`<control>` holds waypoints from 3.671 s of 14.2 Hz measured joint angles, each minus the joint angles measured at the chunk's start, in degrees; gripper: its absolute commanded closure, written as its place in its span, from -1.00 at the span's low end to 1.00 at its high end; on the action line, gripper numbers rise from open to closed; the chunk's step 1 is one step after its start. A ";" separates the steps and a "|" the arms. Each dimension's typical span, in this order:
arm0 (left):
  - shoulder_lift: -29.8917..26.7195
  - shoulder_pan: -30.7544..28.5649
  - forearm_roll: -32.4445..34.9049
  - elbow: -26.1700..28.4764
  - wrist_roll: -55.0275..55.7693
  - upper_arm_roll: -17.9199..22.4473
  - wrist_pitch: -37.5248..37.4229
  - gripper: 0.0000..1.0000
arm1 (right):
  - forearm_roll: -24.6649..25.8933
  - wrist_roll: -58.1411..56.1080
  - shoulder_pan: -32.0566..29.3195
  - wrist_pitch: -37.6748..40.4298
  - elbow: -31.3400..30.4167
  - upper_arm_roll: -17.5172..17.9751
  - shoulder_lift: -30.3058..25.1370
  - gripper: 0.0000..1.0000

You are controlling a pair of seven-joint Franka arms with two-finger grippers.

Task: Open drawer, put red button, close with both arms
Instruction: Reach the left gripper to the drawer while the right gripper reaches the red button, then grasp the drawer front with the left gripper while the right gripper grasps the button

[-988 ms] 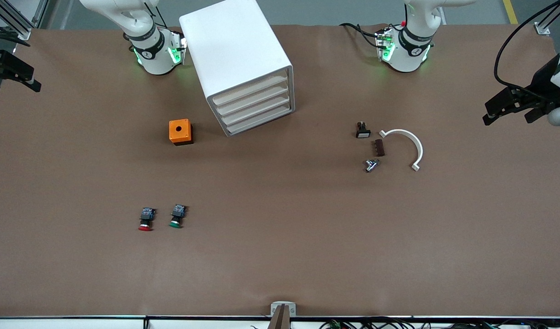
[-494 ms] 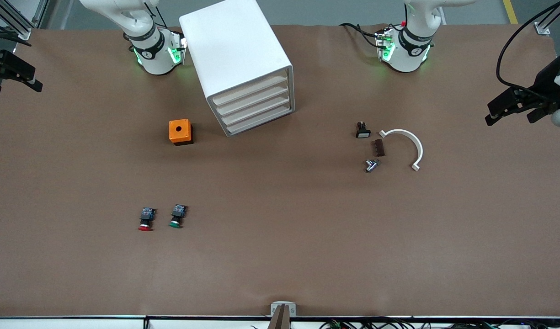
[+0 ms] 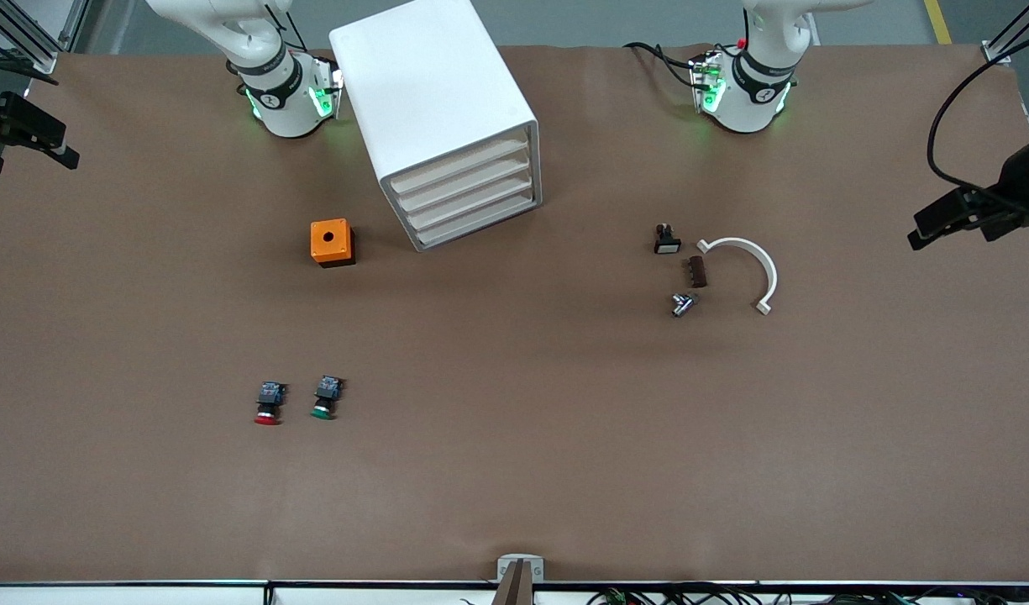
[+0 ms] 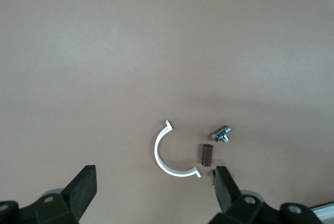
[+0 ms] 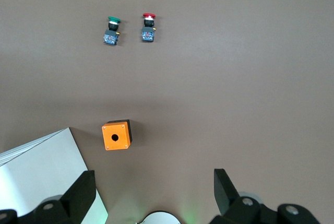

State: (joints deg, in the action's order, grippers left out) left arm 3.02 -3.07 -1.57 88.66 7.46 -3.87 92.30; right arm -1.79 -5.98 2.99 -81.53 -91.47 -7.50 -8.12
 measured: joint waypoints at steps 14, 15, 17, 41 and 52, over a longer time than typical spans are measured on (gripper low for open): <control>17.24 9.61 -7.08 -4.71 25.88 -1.15 -3.82 -0.99 | 0.08 -0.01 -0.07 -0.63 0.27 -0.80 0.35 -1.00; 18.22 11.17 -9.49 -4.86 31.86 -1.20 -3.92 -0.99 | 0.11 -0.01 -0.09 -0.83 0.31 -0.81 0.92 -1.00; 20.26 13.98 -15.31 -5.09 44.38 -1.24 -3.99 -0.99 | 0.29 -0.01 -0.18 -1.72 0.70 -0.84 2.88 -1.00; 48.42 27.02 -51.21 -9.54 121.37 -9.62 -9.23 -0.33 | 0.52 20.42 7.26 -52.00 -8.90 0.52 39.45 -1.00; 50.59 34.88 -53.52 -9.52 121.99 -9.74 -11.13 0.23 | -1.58 20.98 7.44 -62.83 -8.40 0.37 48.61 -0.71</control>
State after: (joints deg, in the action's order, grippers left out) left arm 53.60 31.81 -55.08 79.14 129.45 -13.61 81.17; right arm -3.37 15.00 10.44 -144.36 -99.87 -7.13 40.49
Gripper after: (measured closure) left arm 0.529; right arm 0.018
